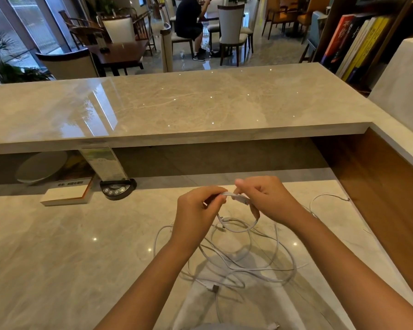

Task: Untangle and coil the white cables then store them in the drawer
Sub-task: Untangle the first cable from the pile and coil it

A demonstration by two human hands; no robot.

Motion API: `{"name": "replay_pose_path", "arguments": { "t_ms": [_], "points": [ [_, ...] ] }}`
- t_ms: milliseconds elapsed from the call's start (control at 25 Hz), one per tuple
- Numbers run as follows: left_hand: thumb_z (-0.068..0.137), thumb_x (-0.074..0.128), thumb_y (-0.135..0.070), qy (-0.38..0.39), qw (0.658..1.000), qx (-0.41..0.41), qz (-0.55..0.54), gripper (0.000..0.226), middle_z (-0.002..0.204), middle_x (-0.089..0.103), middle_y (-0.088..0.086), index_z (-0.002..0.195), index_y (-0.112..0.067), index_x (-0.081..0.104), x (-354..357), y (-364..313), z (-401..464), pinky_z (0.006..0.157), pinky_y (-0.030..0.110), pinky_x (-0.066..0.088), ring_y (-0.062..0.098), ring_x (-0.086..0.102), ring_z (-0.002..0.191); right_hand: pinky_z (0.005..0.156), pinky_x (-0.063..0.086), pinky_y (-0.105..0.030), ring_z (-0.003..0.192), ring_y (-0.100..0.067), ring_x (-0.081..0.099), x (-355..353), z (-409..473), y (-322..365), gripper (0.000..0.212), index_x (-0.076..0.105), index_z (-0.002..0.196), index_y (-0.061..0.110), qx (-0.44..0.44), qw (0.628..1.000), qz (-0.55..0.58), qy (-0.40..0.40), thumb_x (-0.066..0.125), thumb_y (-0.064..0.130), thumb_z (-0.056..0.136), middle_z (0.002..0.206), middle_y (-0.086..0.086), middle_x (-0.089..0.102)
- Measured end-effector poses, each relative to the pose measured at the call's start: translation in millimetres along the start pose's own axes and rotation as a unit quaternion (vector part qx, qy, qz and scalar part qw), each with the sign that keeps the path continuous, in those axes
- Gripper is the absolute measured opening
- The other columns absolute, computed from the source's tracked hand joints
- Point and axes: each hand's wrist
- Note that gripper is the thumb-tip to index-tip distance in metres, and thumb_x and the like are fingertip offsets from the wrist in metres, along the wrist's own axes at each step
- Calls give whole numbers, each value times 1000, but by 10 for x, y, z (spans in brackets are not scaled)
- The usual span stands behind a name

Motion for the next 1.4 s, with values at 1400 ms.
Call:
{"name": "replay_pose_path", "arguments": {
  "t_ms": [1400],
  "points": [
    [82,53,-17,176,754,-336,-537,16,61,58,-1,82,-9,67,-56,-54,-3,53,19,48,8,58,58,64,52,-16,71,-4,61,74,-183,-88,21,65,90,21,-69,947,239,-202,57,2,87,83,1,66]
  ]
}}
Point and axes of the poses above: each hand's wrist, its own z-axis towards the middle knuckle, its own x-axis out of the palm, y = z × x
